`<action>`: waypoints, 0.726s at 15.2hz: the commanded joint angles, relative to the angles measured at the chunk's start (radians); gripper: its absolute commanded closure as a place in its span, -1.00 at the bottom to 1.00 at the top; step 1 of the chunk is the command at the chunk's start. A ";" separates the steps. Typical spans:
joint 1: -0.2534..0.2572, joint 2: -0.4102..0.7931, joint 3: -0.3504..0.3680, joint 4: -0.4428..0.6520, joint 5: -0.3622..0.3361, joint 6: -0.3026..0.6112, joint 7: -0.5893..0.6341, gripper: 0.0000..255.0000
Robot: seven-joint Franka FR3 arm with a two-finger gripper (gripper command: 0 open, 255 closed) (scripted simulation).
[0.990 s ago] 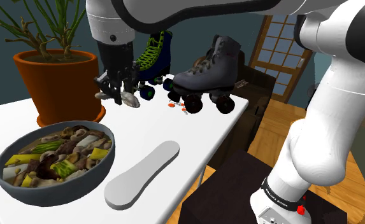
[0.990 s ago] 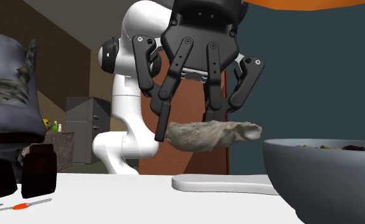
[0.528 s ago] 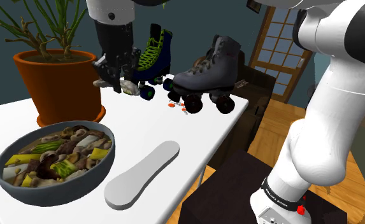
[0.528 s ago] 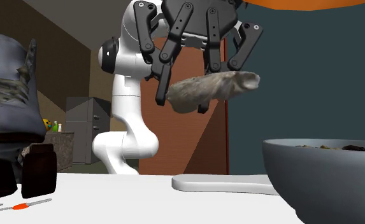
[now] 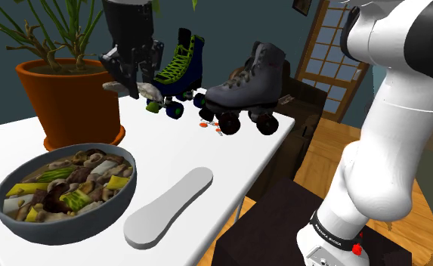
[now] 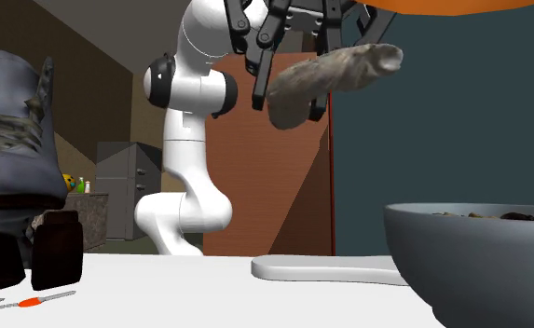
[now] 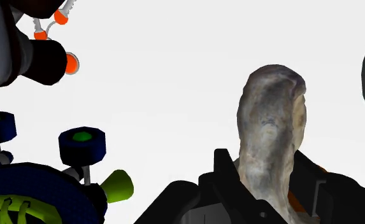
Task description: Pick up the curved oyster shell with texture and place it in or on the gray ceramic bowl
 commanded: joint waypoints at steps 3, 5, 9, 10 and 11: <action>0.069 0.066 0.043 0.091 -0.037 -0.059 0.095 1.00; 0.113 0.106 0.063 0.145 -0.060 -0.091 0.145 1.00; 0.218 0.207 0.094 0.281 -0.119 -0.166 0.241 1.00; 0.249 0.237 0.099 0.323 -0.137 -0.188 0.263 1.00; 0.283 0.269 0.103 0.369 -0.155 -0.211 0.284 1.00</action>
